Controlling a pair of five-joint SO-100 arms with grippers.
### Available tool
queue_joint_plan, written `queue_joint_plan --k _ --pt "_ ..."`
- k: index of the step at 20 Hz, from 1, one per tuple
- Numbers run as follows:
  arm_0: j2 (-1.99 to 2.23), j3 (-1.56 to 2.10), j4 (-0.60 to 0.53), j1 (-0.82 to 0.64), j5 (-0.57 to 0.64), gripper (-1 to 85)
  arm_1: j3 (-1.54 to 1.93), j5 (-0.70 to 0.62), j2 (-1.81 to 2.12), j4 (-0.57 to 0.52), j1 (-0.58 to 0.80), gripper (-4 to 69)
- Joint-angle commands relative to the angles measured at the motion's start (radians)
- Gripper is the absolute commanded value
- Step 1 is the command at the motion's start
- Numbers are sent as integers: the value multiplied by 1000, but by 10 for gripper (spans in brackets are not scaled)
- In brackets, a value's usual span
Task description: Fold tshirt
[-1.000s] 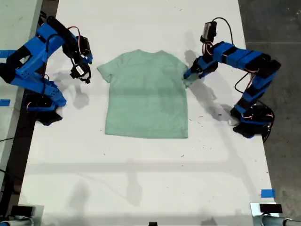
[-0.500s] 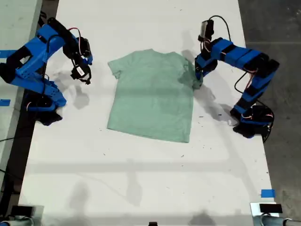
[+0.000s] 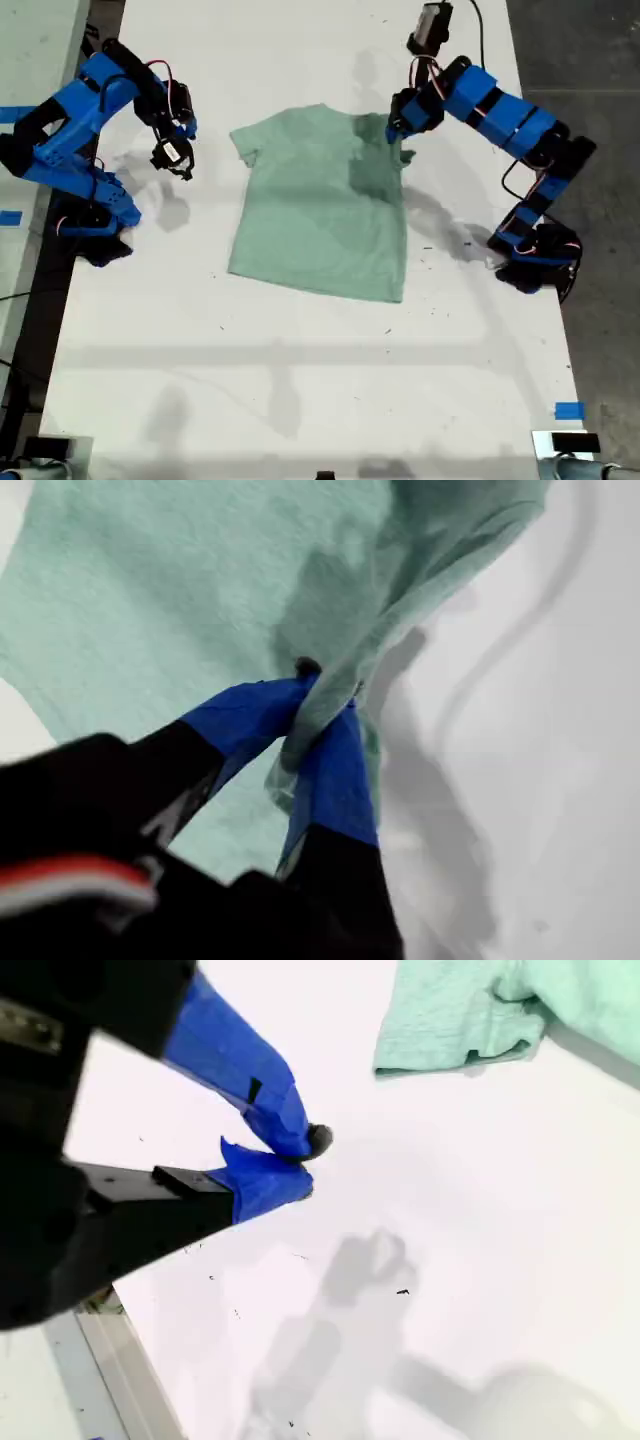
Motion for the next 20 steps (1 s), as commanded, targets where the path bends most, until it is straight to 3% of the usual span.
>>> queue_joint_plan --k 1,5,10,11,12,14,20 --pt "29 -6 -6 8 -8 0 -72 103 -11 -179 -89 -14" --pt "29 -5 -11 14 -12 0 -57 199 -190 -480 -170 -14" --pt "38 3 -8 21 -15 0 -210 221 -528 -558 -173 -17" --pt "41 5 -8 21 -15 0 -255 225 -569 -525 -173 90" --pt "44 5 -5 21 -15 0 -307 221 -586 -459 -176 280" --pt "54 9 -2 20 -15 0 -353 193 -534 -337 -179 422" --pt "63 18 -5 21 -17 0 -295 149 -126 25 -167 397"
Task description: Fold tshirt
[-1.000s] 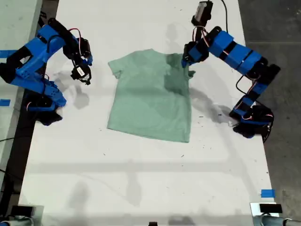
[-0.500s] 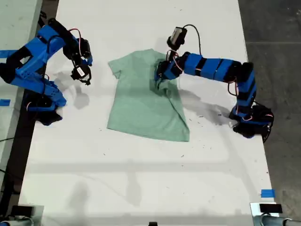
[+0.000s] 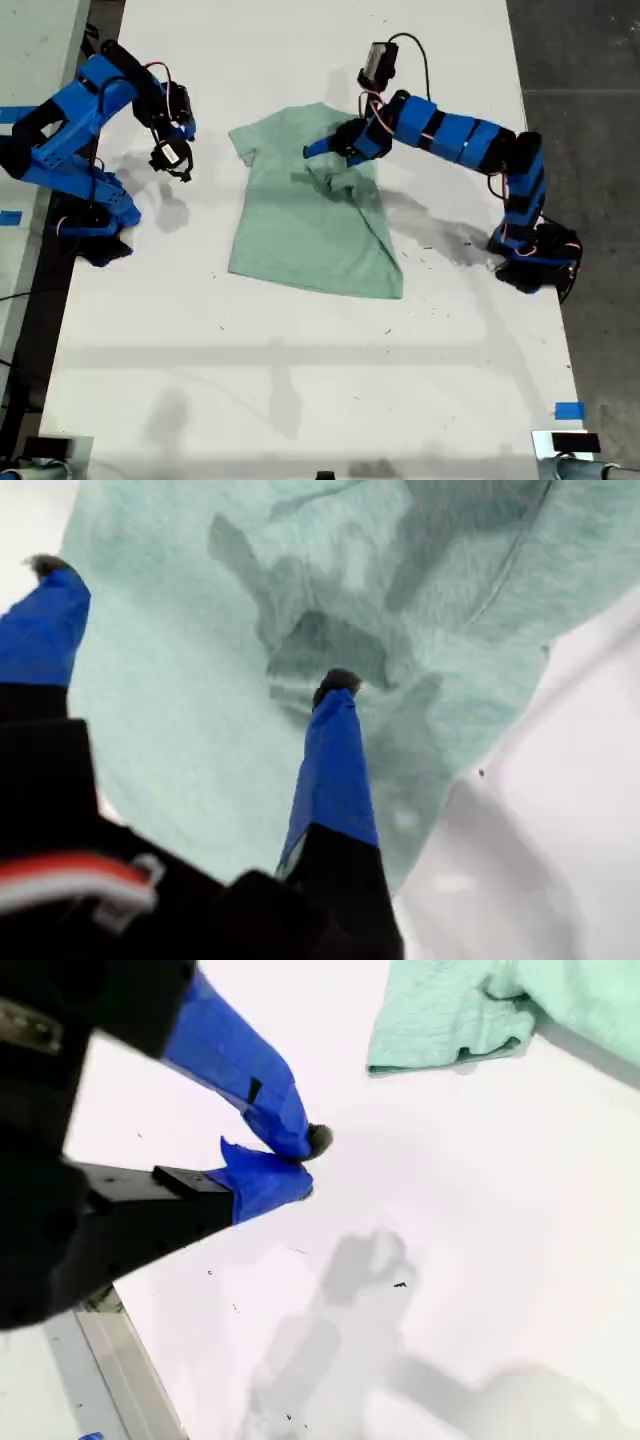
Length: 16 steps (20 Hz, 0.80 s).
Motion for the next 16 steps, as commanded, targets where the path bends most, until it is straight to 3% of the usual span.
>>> queue_joint_plan --k 1,8,15,16 --pt "40 -5 -8 23 -14 0 41 -17 284 110 -2 396" --pt "38 -5 -28 20 -25 0 480 60 724 124 -51 370" --pt "-103 -127 -64 29 -21 4 632 110 853 110 -84 366" --pt "-135 -161 -64 34 -18 39 641 112 862 107 -87 366"
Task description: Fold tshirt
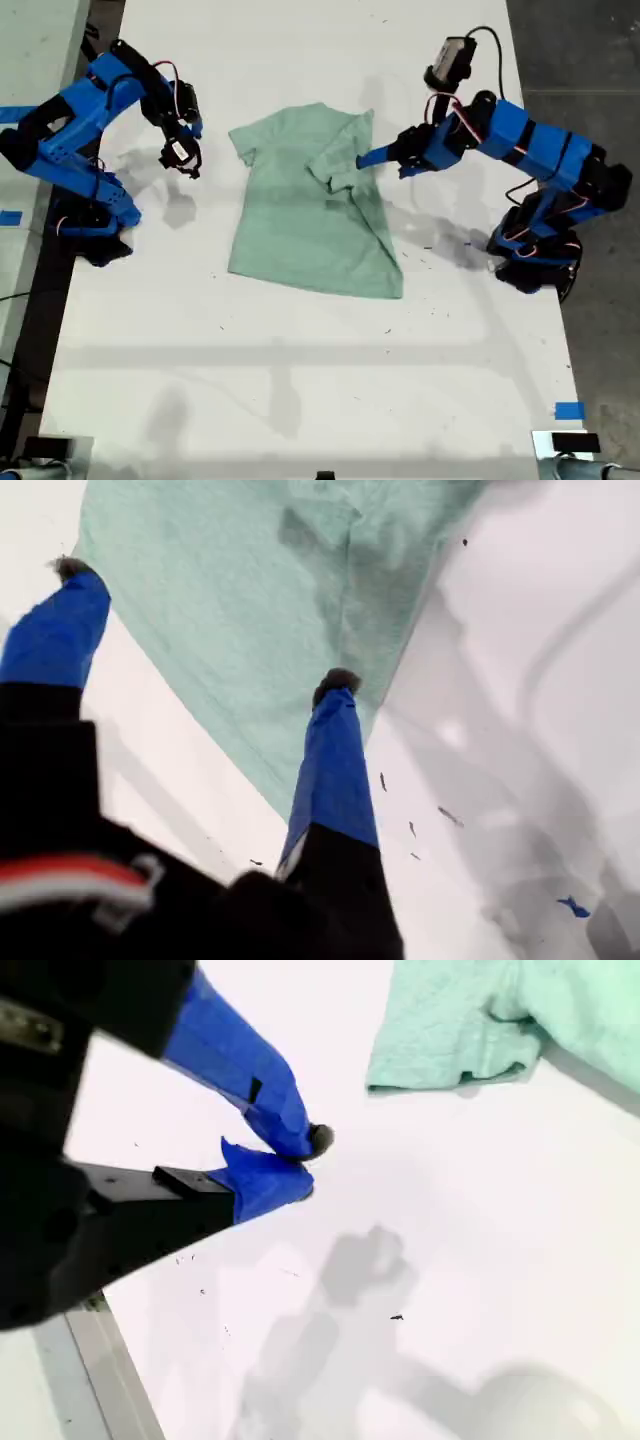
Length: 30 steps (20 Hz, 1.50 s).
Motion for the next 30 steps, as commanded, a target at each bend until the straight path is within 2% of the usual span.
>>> queue_joint_plan --k 1,2,5,12,17,25,27,29,30 --pt "-63 -140 -2 37 6 102 6 14 74 -31 -15 366" --pt "-98 -183 9 40 11 154 15 14 80 -35 -15 366" --pt "-201 -305 37 43 38 236 48 18 107 -40 -14 367" --pt "-434 -598 138 49 74 322 118 14 206 -37 6 365" --pt "-588 -704 141 41 104 334 155 12 256 -21 11 365" --pt "-873 -709 9 -34 144 349 195 31 357 14 -2 362" --pt "-950 -746 5 -57 153 352 225 38 390 14 -5 361" --pt "-996 -773 3 -72 158 338 256 48 420 14 -9 360" --pt "-1012 -781 2 -78 158 305 270 51 434 14 -11 359"
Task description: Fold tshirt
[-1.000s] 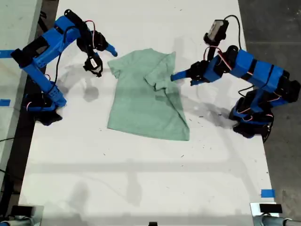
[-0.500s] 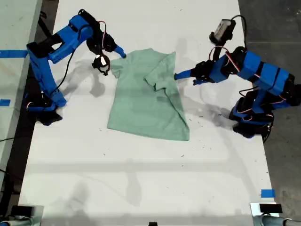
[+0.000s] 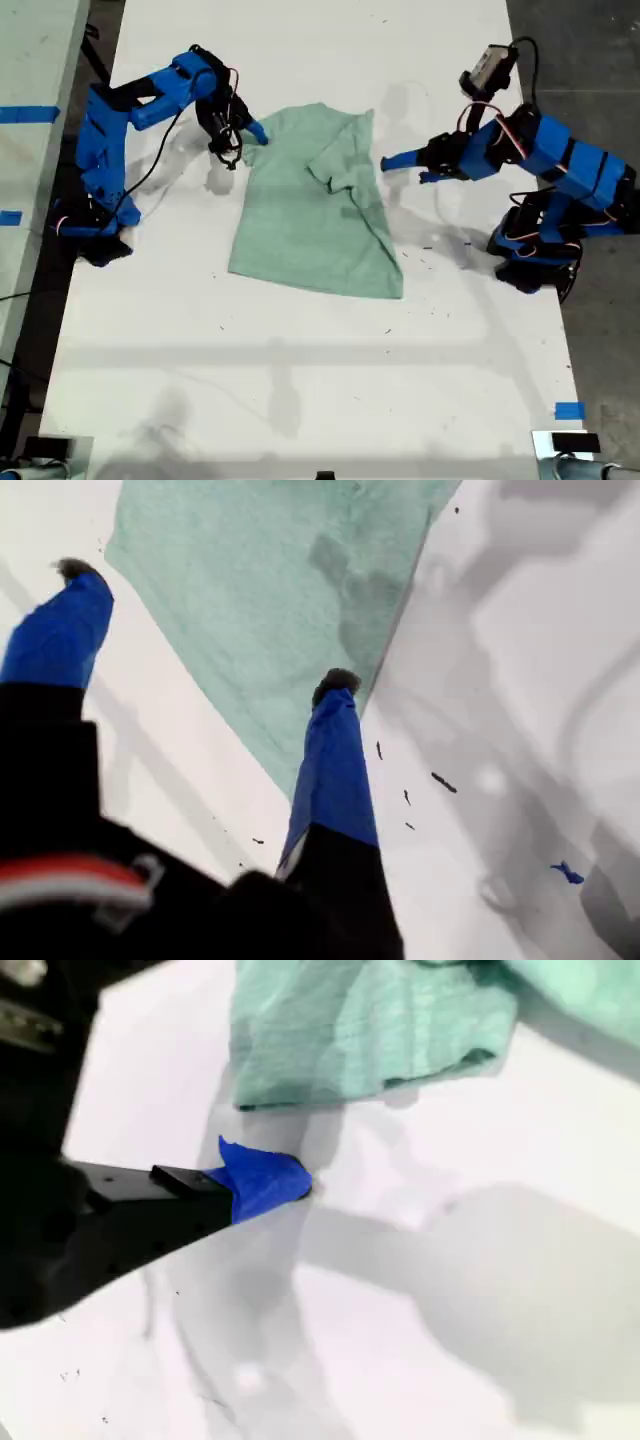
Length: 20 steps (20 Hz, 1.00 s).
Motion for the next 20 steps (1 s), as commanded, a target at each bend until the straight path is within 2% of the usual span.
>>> queue_joint_plan --k 1,2,3,4,9,11,15,17,20 --pt "-31 -61 -25 -35 11 230 9 15 60 3 -11 358" --pt "-41 -67 -25 -38 9 102 20 17 71 0 -9 356" --pt "-49 -77 -23 -37 14 25 31 17 81 -3 -8 355" --pt "-60 -95 -12 -29 15 1 38 18 87 -3 -8 354" --pt "-25 -140 21 15 9 1 55 29 94 -14 -11 352" --pt "29 -170 95 32 3 1 61 29 106 -14 -14 352" --pt "227 -187 152 61 5 1 80 32 123 -14 -12 350" --pt "301 -218 137 112 15 1 84 34 124 -17 -11 350" --pt "327 -232 21 215 28 0 84 34 124 -20 -9 349"
